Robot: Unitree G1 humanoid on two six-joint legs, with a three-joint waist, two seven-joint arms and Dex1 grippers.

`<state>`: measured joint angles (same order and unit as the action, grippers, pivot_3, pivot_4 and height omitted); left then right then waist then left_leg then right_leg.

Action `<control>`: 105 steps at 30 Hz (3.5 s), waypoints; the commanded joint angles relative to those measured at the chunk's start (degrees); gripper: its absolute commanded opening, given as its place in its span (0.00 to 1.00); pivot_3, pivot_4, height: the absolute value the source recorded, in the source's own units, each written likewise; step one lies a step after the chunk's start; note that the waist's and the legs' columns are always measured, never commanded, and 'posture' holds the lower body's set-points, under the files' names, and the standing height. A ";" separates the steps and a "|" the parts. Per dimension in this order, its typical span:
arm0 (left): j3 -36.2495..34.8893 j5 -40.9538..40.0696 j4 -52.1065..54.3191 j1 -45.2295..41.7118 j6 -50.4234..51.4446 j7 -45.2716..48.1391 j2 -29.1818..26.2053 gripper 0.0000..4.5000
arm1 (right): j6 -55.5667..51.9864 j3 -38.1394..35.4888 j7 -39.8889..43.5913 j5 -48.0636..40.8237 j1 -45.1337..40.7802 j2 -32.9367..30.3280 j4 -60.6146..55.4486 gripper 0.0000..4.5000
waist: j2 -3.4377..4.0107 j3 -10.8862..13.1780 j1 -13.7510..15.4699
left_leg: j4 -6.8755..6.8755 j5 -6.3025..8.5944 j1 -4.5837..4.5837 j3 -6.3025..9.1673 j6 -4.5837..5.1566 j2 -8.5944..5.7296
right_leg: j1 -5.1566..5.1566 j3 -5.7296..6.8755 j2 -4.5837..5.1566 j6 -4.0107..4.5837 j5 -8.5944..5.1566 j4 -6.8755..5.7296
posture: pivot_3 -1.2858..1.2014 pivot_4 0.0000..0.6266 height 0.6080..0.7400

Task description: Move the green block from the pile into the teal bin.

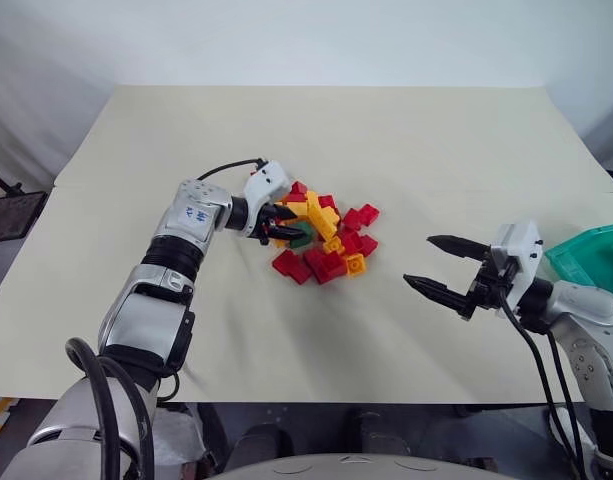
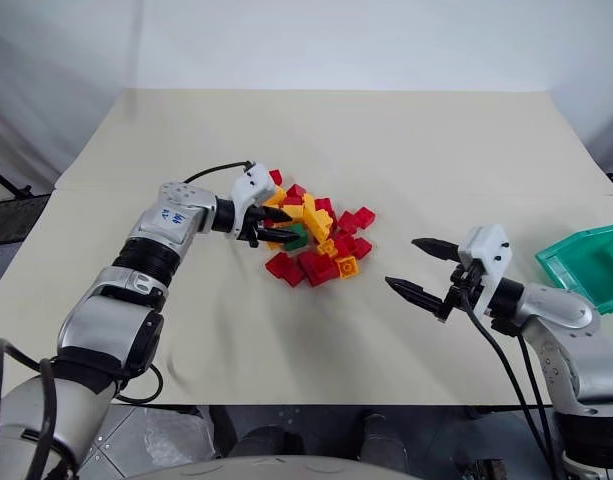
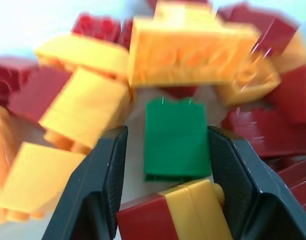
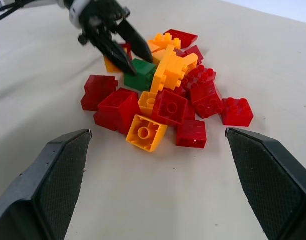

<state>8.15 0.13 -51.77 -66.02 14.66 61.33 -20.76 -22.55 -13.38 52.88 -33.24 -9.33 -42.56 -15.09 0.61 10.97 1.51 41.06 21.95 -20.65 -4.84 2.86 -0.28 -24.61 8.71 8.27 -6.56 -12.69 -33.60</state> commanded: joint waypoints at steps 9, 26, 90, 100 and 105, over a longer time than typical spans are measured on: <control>-1.41 -7.24 14.01 -0.36 -8.07 7.44 5.65 0.48 | -2.89 -10.52 7.55 -4.98 5.10 -7.87 -0.92 1.00 | 0.00 0.00 0.18 | 0.20 0.01 -0.31 -0.17 0.05 -0.05 | 0.03 0.24 0.01 -0.13 0.07 0.16 | 0.52 0.24 1.00; 13.43 3.92 2.41 -1.66 -17.39 1.92 23.53 0.48 | -4.55 -24.92 8.62 -4.26 18.22 -10.72 -2.51 1.00 | -0.01 0.01 1.59 | 0.29 0.01 -0.56 -0.19 0.30 -0.07 | 0.03 0.23 0.01 -0.26 0.33 0.63 | 0.52 0.24 1.00; 0.32 4.26 -8.08 -1.07 -10.56 -6.19 2.50 0.45 | -4.12 -17.56 4.77 -2.50 11.77 -9.17 -0.90 1.00 | 0.07 -0.04 1.15 | 0.45 0.04 -0.53 -0.33 0.51 -0.21 | 0.12 0.20 0.15 -0.46 0.52 0.59 | 0.52 0.24 1.00; -2.38 -2.56 5.71 -3.69 -1.57 3.01 3.13 0.33 | -4.36 -19.82 6.44 -3.13 12.82 -10.50 -0.57 1.00 | 0.06 -0.03 1.40 | 0.46 0.04 -0.56 -0.31 0.50 -0.22 | 0.11 0.21 0.15 -0.46 0.52 0.61 | 0.52 0.24 1.00; -0.81 -4.23 12.54 -3.36 2.94 3.63 6.30 0.33 | -5.13 -21.54 8.28 -3.70 14.39 -11.20 -1.32 1.00 | 0.06 -0.03 1.37 | 0.46 0.04 -0.55 -0.33 0.51 -0.24 | 0.13 0.20 0.15 -0.48 0.53 0.62 | 0.52 0.24 1.00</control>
<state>7.01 -2.94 -42.12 -69.07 16.80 64.45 -14.90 -27.63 -32.30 60.27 -35.75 4.61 -52.66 -14.64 0.67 10.94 2.88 41.51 21.99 -21.19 -5.17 3.36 -0.51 -24.48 8.90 8.42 -7.04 -12.16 -32.98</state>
